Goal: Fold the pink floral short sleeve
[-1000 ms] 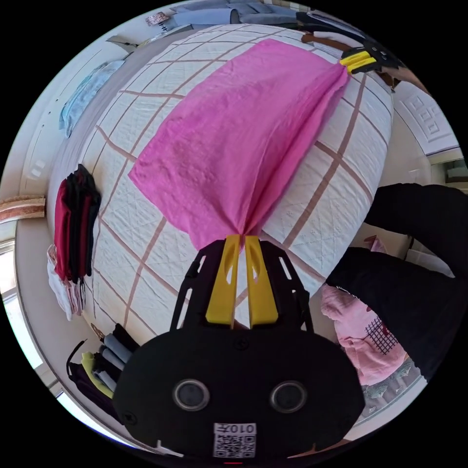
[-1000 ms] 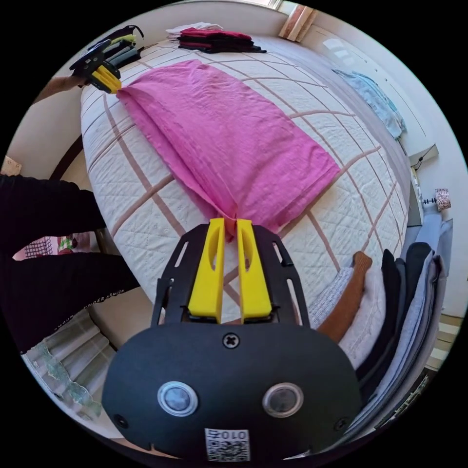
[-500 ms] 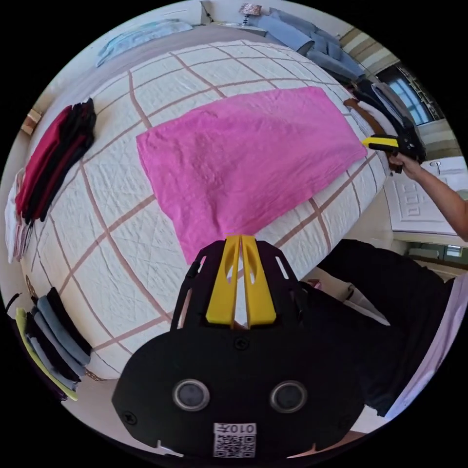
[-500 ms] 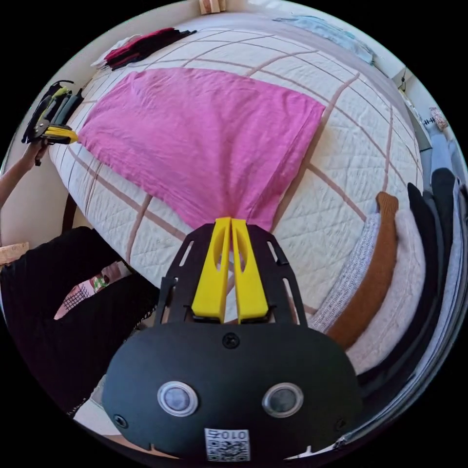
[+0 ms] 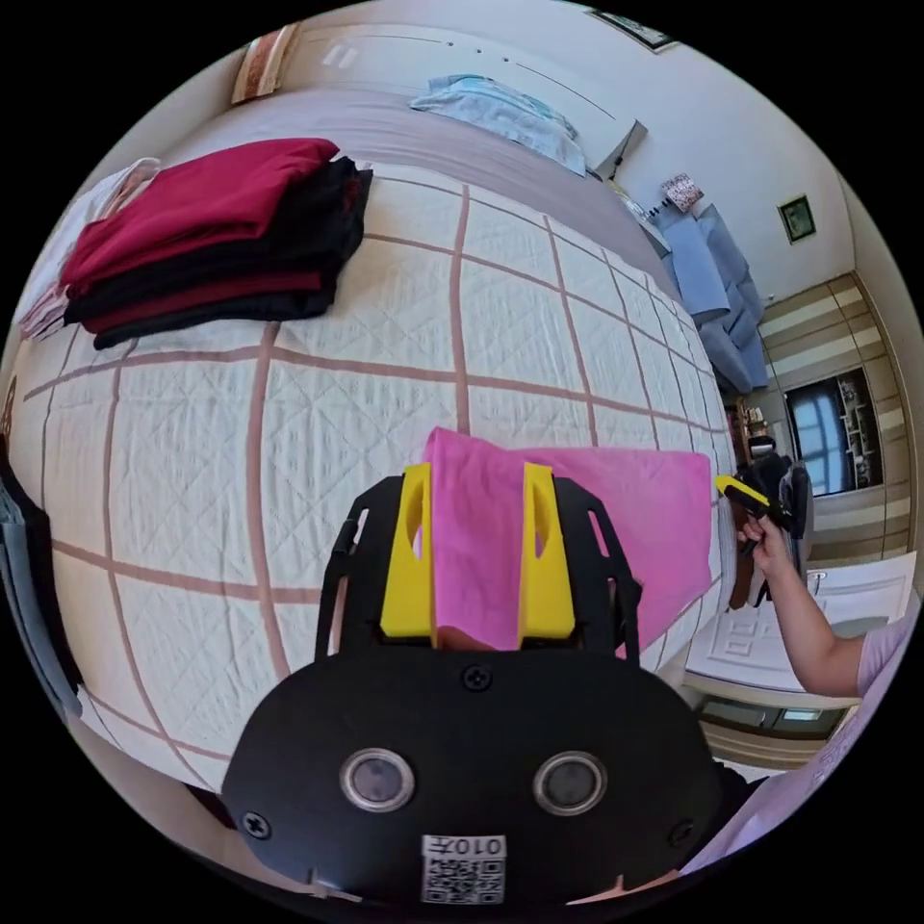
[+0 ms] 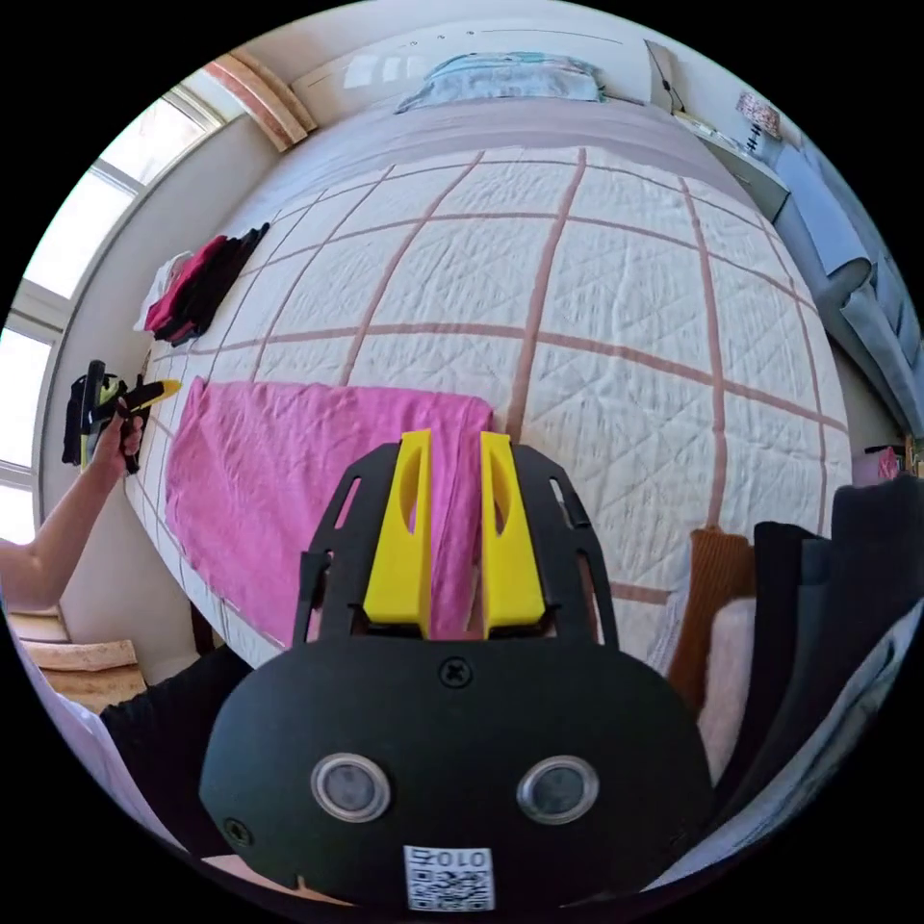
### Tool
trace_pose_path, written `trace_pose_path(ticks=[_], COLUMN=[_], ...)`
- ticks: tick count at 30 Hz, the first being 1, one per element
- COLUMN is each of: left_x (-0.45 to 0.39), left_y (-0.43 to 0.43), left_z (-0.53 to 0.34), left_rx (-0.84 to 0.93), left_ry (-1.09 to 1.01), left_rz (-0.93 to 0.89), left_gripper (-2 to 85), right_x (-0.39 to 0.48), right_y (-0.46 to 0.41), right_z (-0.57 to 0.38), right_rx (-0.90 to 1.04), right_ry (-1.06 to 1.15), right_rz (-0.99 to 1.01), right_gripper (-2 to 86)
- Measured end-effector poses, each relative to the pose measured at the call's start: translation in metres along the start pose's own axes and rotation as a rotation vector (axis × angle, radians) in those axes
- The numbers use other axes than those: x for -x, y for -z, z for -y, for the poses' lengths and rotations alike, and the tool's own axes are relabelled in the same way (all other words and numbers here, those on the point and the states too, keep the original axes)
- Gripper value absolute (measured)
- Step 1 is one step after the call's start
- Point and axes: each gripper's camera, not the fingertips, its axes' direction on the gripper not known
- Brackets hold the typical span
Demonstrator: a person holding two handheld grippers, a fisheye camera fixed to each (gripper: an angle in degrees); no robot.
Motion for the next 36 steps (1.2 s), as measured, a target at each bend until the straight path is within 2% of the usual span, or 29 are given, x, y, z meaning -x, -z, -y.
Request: trace_pose_path(ticks=[2, 5, 8, 11, 13, 19, 22, 26, 28, 31, 33, 36], left_x=[0.007, 0.016, 0.013, 0.009, 0.010, 0.037, 0.033, 0.034, 0.032, 0.023, -0.002, -0.072], left_y=[-0.002, -0.008, -0.015, 0.006, 0.037, 0.061, 0.060, 0.065, 0.090, 0.139, 0.171, 0.173], left_z=[0.015, 0.032, 0.043, 0.043, 0.037, 0.031, 0.032, 0.033, 0.023, -0.006, -0.029, -0.061], left_rx=[0.010, 0.051, 0.139, 0.127, 0.050, 0.001, -0.002, 0.002, -0.063, -0.137, -0.191, -0.076], left_ry=[0.038, 0.076, 0.070, 0.052, 0.042, 0.086, 0.084, 0.098, 0.083, 0.098, 0.036, -0.188], left_rz=[-0.010, -0.081, -0.113, -0.083, -0.020, 0.023, 0.047, -0.001, -0.045, 0.042, 0.091, 0.140], left_gripper=[9.9, 8.9, 4.4, 0.9, 0.1, -0.3, -0.2, 0.1, 0.7, 2.3, 2.8, 3.0], right_x=[-0.017, -0.032, -0.036, -0.038, -0.039, -0.024, -0.013, 0.004, 0.013, 0.046, 0.080, 0.142], right_y=[-0.007, -0.028, -0.039, -0.019, -0.007, -0.046, -0.067, -0.060, -0.046, -0.015, -0.005, -0.021], right_z=[0.017, 0.025, 0.022, 0.009, 0.003, 0.022, 0.031, 0.037, 0.033, 0.017, 0.004, -0.016], right_rx=[-0.031, 0.026, 0.062, -0.062, -0.121, -0.004, 0.015, -0.036, -0.068, -0.137, -0.150, -0.058], right_ry=[-0.057, -0.108, -0.173, -0.239, -0.260, -0.197, -0.164, -0.104, -0.102, -0.086, -0.028, 0.103], right_rz=[0.049, 0.116, 0.164, 0.195, 0.162, -0.044, -0.075, -0.128, -0.187, -0.239, -0.195, -0.176], right_gripper=[6.5, 5.1, 2.9, 1.9, 1.6, 1.5, 1.8, 2.4, 2.5, 2.4, 2.2, 1.9])
